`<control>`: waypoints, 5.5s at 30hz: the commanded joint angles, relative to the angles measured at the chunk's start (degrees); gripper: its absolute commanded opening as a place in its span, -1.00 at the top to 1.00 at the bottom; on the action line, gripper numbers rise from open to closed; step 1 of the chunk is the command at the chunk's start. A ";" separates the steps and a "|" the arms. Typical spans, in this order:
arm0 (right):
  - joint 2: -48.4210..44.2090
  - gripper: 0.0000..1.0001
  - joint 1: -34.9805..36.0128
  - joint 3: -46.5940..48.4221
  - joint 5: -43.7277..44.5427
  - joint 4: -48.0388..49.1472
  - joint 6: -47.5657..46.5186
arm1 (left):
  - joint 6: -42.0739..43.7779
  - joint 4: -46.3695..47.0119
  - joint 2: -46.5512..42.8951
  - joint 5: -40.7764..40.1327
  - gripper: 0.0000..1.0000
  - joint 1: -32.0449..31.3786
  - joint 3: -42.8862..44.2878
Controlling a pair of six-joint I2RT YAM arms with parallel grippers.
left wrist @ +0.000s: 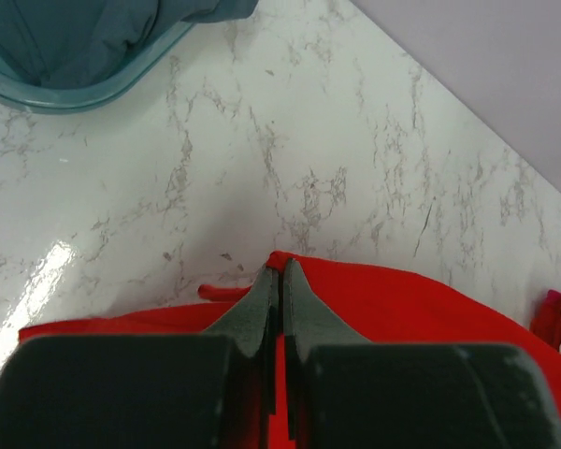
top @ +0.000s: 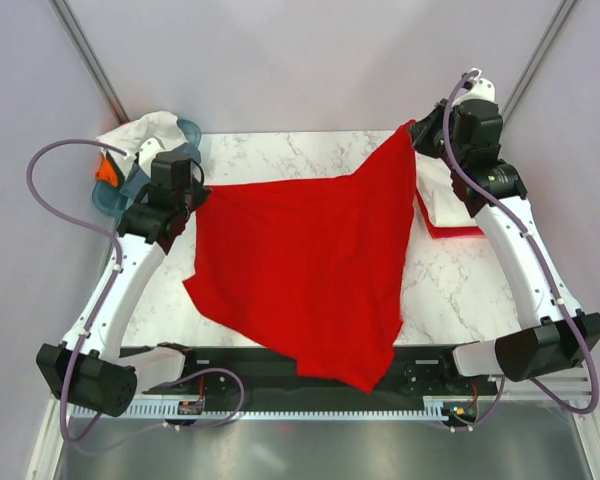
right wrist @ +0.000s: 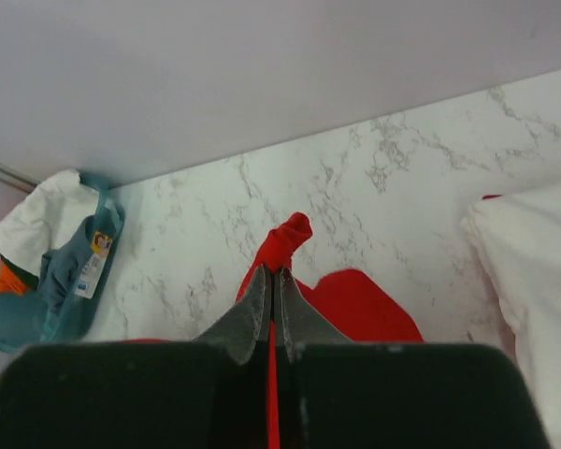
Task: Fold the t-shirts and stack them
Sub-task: Flatten the tshirt out
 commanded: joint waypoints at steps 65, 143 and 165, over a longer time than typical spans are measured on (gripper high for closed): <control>38.08 1.00 -1.14 10.90 -4.30 19.80 2.25 | -20.34 22.72 24.41 -9.41 0.95 2.43 -7.65; 26.16 0.46 2.20 -12.09 21.54 2.29 -0.56 | -22.19 8.83 -5.19 -0.36 0.08 10.79 -39.36; -2.75 0.36 2.47 -30.45 1.33 3.26 0.23 | -20.34 20.44 8.87 9.67 0.24 16.85 -38.66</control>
